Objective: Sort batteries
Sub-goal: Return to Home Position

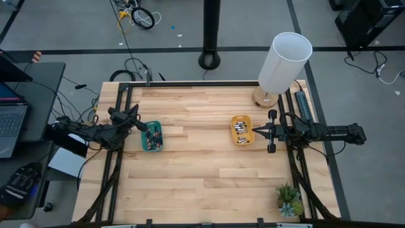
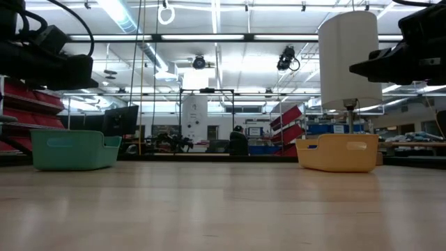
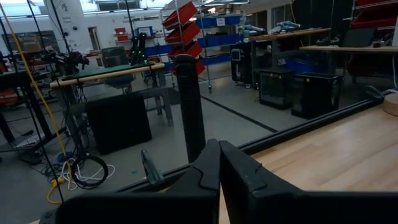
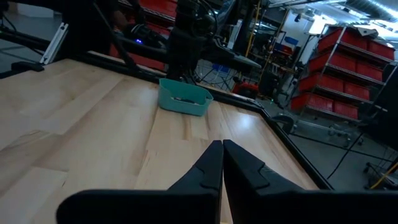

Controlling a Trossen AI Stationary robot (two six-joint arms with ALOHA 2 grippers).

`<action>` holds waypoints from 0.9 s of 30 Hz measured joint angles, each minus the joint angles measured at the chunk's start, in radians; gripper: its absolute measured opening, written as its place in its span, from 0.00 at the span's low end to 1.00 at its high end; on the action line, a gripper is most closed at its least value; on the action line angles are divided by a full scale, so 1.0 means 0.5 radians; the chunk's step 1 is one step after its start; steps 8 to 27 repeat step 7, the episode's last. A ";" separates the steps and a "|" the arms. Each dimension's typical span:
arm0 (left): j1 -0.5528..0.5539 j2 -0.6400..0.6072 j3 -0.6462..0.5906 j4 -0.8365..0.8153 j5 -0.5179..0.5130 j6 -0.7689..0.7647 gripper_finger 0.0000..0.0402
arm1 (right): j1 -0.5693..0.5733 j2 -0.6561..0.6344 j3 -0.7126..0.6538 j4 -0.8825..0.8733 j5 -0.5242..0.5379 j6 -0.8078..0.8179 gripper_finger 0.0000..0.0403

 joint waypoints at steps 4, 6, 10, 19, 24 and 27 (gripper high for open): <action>0.000 0.000 0.000 0.000 0.000 0.000 0.04 | -0.001 0.000 0.000 0.000 0.000 0.000 0.05; 0.000 0.000 0.000 0.000 0.000 0.000 0.04 | 0.000 0.000 0.000 0.000 0.000 -0.001 0.05; 0.000 0.000 0.000 0.000 0.000 0.000 0.04 | 0.000 0.000 0.000 0.000 0.000 0.000 0.05; 0.000 0.000 0.000 0.000 0.000 0.000 0.04 | 0.000 0.000 0.000 0.000 0.000 0.000 0.05; 0.000 0.000 0.000 0.000 0.000 0.000 0.04 | 0.000 0.000 0.000 0.000 0.000 0.000 0.05; 0.000 0.000 0.000 0.000 0.000 0.000 0.04 | 0.000 0.000 0.000 0.000 0.000 0.000 0.05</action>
